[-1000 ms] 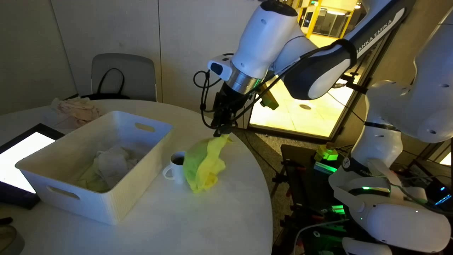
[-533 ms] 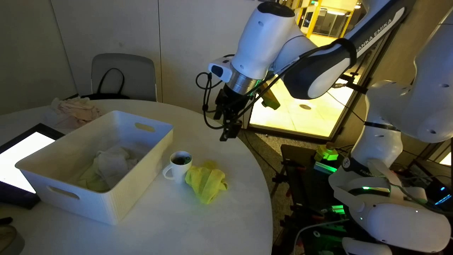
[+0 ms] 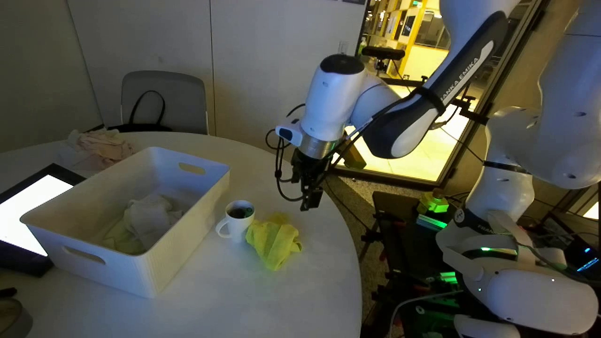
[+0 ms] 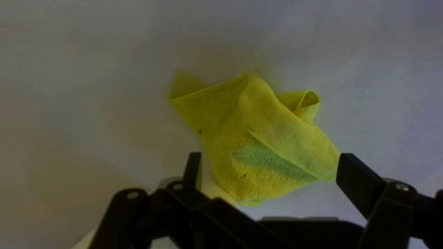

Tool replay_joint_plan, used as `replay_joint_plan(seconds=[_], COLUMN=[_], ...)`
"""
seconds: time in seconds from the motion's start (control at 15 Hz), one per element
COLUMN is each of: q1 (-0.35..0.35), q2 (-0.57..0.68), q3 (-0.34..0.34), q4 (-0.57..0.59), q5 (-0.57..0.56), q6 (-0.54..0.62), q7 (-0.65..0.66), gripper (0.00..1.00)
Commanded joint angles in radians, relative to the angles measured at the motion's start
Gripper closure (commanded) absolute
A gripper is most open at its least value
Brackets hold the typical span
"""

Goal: Put each towel in the white box, and each item from the towel in the white mug

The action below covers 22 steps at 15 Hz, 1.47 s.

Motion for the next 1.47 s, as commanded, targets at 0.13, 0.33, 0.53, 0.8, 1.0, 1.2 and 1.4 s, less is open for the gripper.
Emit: replay_joint_plan(seconds=[0.13,0.33,0.53,0.8,1.0,1.2,1.4], q1=[0.021,0.025,0.028,0.052,0.086,0.08,0.102], q2=[0.185,0.246,0.293,0.352,0.375,0.394,0.417], q3=[-0.049,-0.075,-0.091,-0.102,-0.11,-0.08,-0.087], q4=[0.063,0.086,0.097,0.108,0.108,0.103,0.114], q5=[-0.068,-0.06,-0.048,-0.044,-0.039,-0.054,-0.047], q6=[0.079,0.111,0.166,0.225,0.239,0.258,0.282], q7=[0.013,-0.015,-0.043,-0.058,-0.054,-0.027,0.026], gripper=[0.0,0.0,0.0,0.0,0.0,0.0,0.0])
